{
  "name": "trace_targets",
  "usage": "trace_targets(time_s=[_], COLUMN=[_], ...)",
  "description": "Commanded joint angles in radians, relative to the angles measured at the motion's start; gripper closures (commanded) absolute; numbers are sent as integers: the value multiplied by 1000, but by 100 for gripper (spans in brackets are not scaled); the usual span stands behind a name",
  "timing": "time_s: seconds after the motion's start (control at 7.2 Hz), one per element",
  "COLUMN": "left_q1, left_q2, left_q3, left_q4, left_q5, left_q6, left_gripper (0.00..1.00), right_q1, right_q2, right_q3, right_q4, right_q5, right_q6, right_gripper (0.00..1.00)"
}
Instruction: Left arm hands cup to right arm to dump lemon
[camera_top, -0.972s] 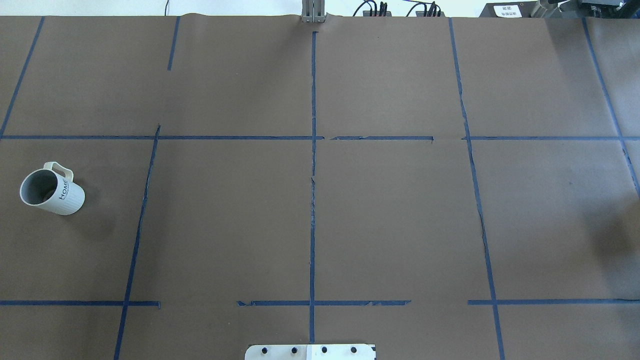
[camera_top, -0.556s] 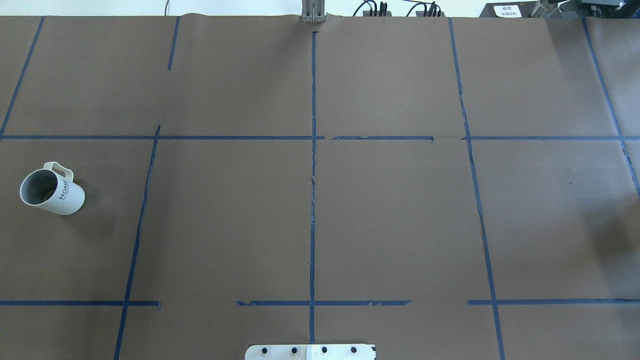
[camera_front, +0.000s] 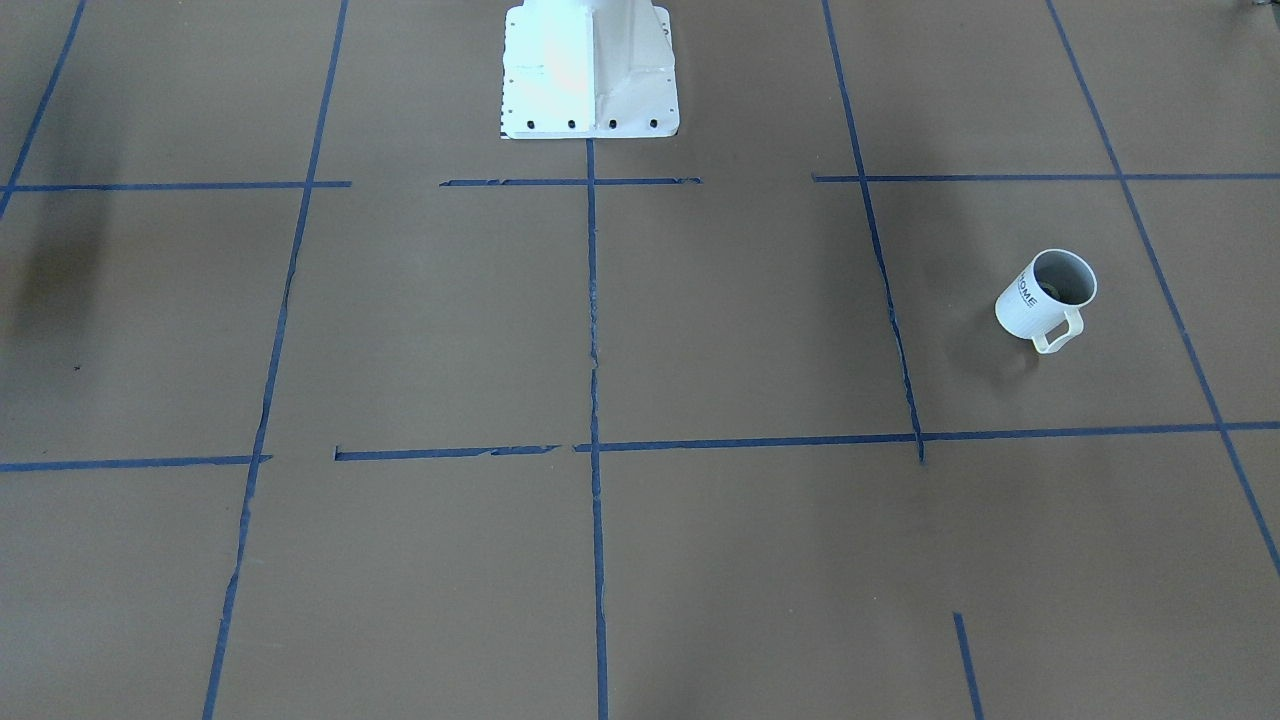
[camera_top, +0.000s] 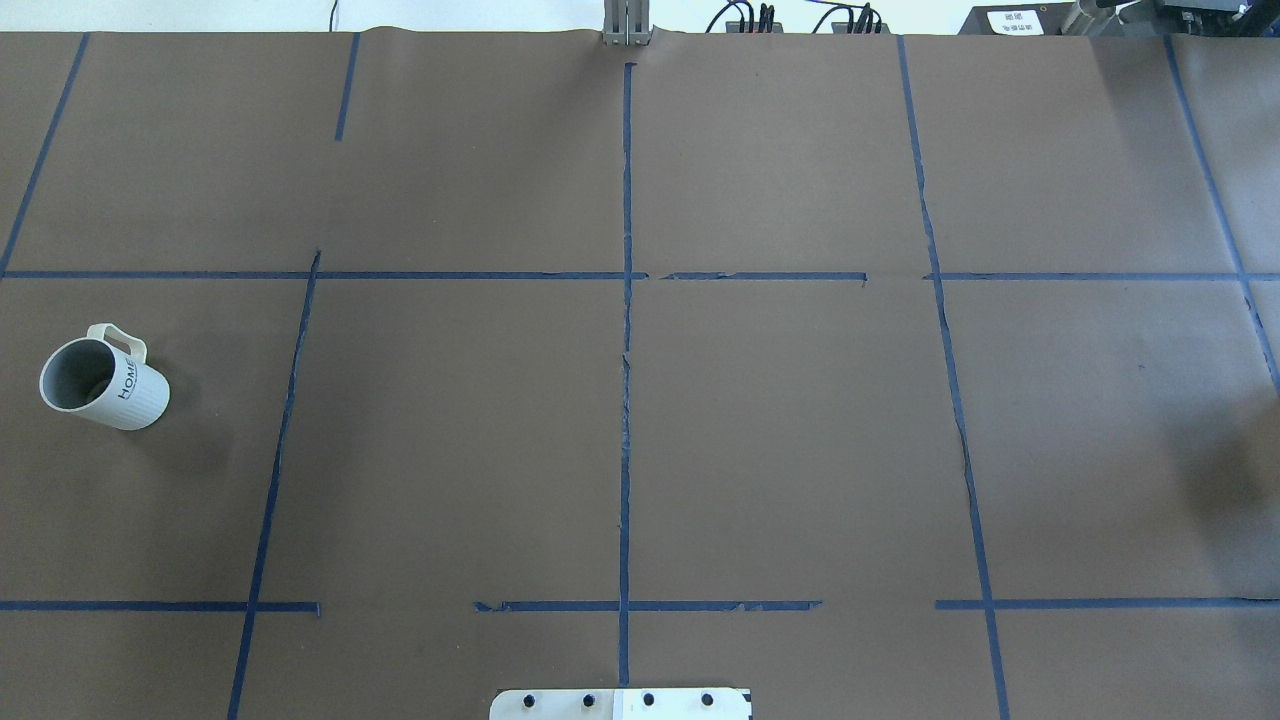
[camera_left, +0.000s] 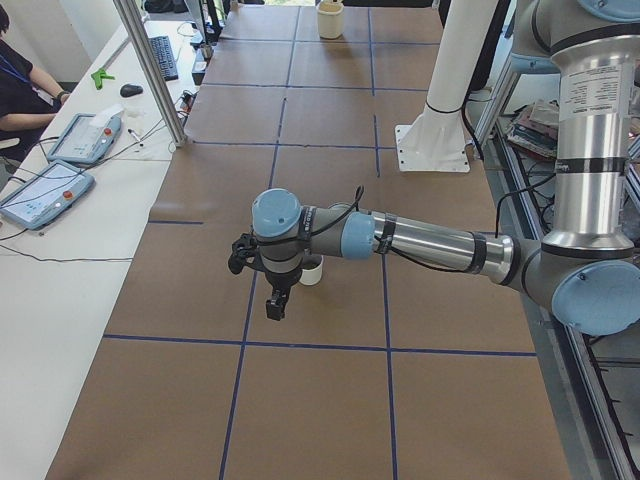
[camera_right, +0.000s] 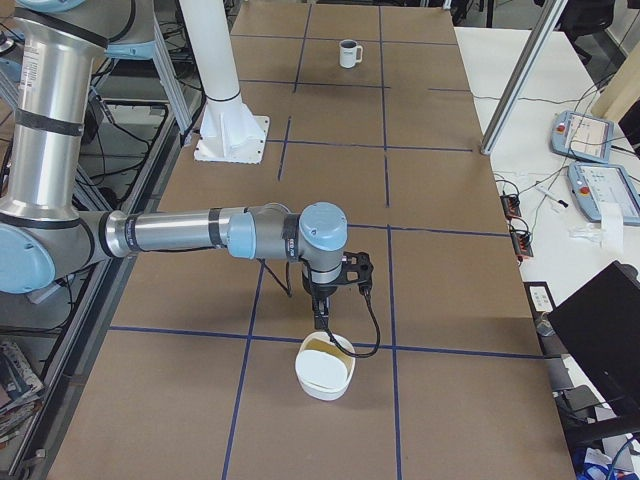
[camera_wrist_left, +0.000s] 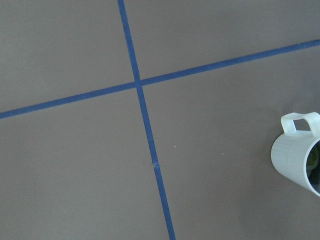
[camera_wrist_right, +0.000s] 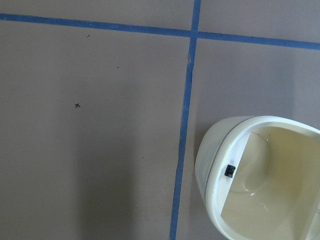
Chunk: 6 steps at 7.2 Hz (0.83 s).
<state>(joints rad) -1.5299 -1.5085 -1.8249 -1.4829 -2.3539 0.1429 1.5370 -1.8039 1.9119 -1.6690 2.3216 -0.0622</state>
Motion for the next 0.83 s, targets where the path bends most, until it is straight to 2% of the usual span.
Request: trace_targets(time_s=[0.0,0.14,0.28,0.56,0.69], left_q1=[31,89,121,238,326], left_q2=[1,19,21,83,94], left_q3=[-10,2,-5,4,4], left_q4=[-16,-20,-66,-393,-515], left_q5=[-8,-68,-71,-48,35], left_q6=[-3,-26,-157,-529,-730], left_gripper=[0,0,0,0,0], right_q1=[0,0,0,0,0], right_q2=[1,0,0,1,2], right_q3=[1,1,1,1,1], right_q4=[-1,-1,0,0,0], right_q5=[2,2,2,2,1], right_q6=[2,1,1,1,1], right_gripper=[0,0,0,0,0])
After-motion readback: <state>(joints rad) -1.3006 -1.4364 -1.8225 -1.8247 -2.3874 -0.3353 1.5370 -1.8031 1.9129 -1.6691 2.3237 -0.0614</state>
